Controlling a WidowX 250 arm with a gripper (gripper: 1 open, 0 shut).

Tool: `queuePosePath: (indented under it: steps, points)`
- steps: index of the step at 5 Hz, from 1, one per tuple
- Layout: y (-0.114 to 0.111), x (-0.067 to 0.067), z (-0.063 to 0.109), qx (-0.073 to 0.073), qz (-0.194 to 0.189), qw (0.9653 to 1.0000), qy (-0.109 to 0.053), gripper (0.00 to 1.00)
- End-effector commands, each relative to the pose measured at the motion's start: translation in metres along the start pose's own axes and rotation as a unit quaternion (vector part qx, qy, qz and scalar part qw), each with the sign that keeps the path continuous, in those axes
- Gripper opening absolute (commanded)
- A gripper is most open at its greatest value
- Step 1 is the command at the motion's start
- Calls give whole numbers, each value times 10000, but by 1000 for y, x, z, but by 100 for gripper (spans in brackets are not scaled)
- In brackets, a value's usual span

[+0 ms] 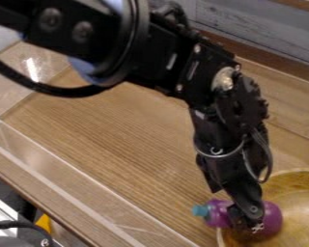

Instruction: Put the purple eggplant in the brown bowl

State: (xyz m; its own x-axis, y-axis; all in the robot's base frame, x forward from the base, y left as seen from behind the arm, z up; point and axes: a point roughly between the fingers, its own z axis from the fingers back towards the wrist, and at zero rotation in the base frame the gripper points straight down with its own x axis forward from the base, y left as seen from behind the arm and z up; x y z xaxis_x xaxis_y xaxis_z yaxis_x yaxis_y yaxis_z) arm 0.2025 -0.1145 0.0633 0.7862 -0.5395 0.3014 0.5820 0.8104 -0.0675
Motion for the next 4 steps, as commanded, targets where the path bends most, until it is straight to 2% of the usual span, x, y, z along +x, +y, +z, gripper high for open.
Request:
queuePosePath:
  steps: [1, 3, 4]
  points:
    - [2, 4, -3, 45, 20, 9999, -156, 100]
    - [4, 5, -15, 108, 17, 9997, -238, 100]
    - [6, 8, -18, 140, 3, 9995, -286, 0]
